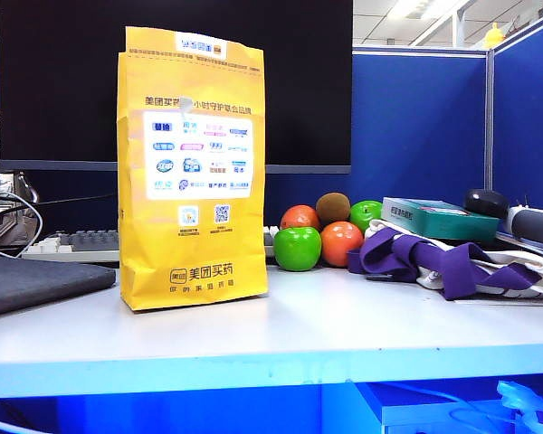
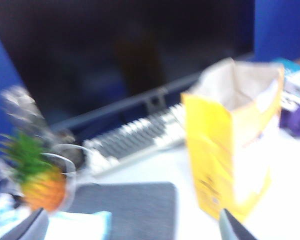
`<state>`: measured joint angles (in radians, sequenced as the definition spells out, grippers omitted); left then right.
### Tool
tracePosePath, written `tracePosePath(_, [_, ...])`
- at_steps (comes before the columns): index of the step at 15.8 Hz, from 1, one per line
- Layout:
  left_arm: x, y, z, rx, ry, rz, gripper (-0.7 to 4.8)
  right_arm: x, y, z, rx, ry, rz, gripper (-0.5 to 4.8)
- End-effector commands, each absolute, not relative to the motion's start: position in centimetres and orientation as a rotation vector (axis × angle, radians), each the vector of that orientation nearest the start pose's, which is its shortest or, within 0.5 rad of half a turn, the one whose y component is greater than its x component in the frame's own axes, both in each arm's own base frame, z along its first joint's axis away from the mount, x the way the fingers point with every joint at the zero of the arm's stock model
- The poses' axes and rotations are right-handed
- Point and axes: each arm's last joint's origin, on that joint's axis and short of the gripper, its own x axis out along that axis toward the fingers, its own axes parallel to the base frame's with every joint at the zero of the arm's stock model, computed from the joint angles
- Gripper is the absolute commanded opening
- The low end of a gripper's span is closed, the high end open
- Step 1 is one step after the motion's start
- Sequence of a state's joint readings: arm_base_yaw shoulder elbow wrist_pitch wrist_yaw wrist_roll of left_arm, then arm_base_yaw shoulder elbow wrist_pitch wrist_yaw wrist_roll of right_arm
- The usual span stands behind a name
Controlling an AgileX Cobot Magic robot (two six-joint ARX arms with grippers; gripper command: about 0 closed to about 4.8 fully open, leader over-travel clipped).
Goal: Pick up the transparent tape and throw it into the yellow paper bag.
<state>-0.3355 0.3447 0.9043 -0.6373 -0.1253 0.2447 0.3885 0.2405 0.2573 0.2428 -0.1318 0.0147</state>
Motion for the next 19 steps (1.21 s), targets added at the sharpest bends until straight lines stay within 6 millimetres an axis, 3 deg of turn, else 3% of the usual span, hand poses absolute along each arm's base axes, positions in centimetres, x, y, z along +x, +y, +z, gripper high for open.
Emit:
tracePosePath(1, [5.7,-1.6,35.3,0.243,0.037,-0.234,4.79,9.6,4.3,23.9,0.109,-0.189,0.504,4.79])
tracePosePath(2, [5.7,-1.7,35.1,0.244,0.049,-0.234,4.79,9.7,4.3,23.7,0.17,-0.155,0.51,4.79])
tracePosePath(14, [6.0,-1.8,34.4,0.25,0.078,-0.237,4.79,9.8,4.4,22.9,0.165,-0.115,0.508,4.79])
tracePosePath(17, [8.9,-2.7,30.2,0.227,-0.024,-0.207,4.79,10.1,4.5,20.8,0.165,-0.118,0.511,4.79])
tracePosePath(19, [9.8,-3.0,27.4,0.237,0.018,-0.208,4.79,10.0,4.3,20.8,0.167,-0.137,0.505,4.79])
